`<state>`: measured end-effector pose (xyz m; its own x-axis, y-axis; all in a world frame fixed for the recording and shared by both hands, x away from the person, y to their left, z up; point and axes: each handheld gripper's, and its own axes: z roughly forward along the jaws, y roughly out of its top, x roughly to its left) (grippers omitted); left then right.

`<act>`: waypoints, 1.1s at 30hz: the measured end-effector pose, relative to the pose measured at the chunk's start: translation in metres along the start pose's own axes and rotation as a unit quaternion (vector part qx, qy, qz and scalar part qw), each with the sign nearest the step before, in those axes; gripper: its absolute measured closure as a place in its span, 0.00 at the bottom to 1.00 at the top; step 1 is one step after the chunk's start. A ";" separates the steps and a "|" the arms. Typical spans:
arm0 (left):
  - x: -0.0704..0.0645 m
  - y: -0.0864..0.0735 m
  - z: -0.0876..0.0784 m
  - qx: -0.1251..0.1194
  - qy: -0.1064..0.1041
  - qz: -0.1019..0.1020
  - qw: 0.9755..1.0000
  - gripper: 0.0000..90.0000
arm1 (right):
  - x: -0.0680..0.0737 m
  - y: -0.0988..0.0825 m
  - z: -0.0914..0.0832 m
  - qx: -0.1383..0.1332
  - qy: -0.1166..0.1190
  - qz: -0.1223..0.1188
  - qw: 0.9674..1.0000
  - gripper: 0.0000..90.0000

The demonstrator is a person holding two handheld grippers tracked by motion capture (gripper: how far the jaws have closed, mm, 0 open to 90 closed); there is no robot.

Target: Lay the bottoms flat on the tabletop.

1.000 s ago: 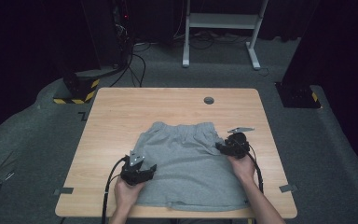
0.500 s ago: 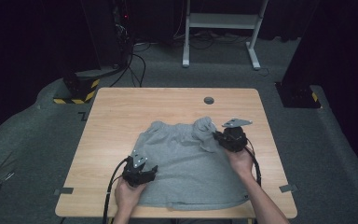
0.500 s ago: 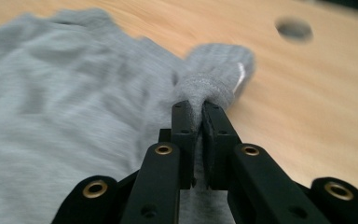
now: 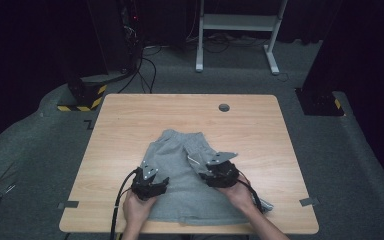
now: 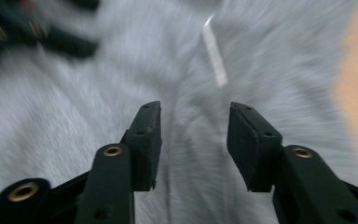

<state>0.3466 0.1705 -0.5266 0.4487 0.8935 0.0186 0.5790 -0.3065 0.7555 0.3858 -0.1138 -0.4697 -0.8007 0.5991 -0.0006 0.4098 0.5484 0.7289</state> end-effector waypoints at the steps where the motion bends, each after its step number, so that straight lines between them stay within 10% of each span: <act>1: 0.000 0.000 0.000 0.000 0.000 0.000 1.000 0.36 | -0.003 0.000 -0.009 -0.012 -0.006 0.011 1.000 0.59; 7: 0.000 0.000 0.000 -0.001 0.002 -0.001 1.000 0.36 | -0.021 -0.007 -0.015 -0.020 -0.021 0.048 0.998 0.60; 17: 0.000 0.000 0.000 0.000 0.002 -0.001 1.000 0.36 | 0.001 -0.008 0.033 0.031 0.010 0.007 0.999 0.72; 23: 0.000 0.000 0.000 0.000 0.003 -0.001 1.000 0.36 | -0.005 -0.004 0.047 0.055 0.007 0.027 0.998 0.70; 27: 0.000 0.000 0.000 0.000 0.003 -0.001 1.000 0.36 | -0.001 -0.002 0.041 0.034 0.003 -0.010 0.999 0.92; 33: 0.000 0.000 0.000 0.001 0.003 -0.001 1.000 0.36 | -0.017 0.008 0.007 -0.002 -0.046 -0.014 0.999 0.94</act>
<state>0.3468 0.1705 -0.5265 0.4445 0.8955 0.0211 0.5810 -0.3062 0.7541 0.4059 -0.1159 -0.4682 -0.7674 0.6357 -0.0836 0.3864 0.5625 0.7310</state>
